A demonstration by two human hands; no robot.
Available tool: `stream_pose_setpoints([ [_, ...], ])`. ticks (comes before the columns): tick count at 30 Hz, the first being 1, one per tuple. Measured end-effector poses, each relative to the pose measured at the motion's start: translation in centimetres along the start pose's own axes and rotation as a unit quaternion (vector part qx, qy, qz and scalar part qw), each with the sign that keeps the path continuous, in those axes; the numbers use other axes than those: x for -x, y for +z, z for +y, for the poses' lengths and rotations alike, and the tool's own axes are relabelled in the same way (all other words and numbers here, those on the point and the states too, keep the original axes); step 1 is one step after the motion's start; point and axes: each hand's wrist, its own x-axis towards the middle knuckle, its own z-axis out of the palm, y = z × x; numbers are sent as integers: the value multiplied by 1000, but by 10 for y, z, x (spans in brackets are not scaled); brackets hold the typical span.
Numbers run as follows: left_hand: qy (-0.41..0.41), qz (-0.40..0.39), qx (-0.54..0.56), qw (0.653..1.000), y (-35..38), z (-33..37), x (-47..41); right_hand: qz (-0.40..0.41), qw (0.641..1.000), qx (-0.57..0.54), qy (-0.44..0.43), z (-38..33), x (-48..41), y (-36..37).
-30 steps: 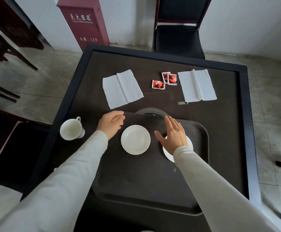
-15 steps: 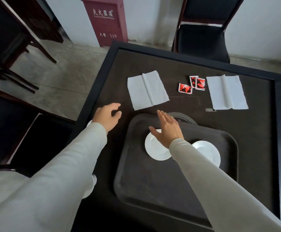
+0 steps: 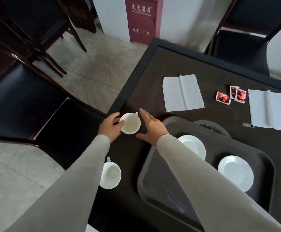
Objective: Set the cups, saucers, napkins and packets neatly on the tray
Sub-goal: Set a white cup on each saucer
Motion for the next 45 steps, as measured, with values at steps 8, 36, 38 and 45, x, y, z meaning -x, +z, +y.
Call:
stream_pose_setpoints([
  [8, -72, -30, 119, 990, 8, -23, 5, -12, 1000, 13, -16, -12, -23, 0],
  [36, -50, -33, 205, 977, 26, -9, 48, 154, 985, -75, 9, -23, 36, 7],
  [38, -34, -50, 197, 979, 37, -5, 58, 179, 980, -83, 29, -14, 52, 5],
  [45, 5, -131, 180, 975, 88, 12, 95, 195, 964, -122, 132, 27, 110, -1],
])
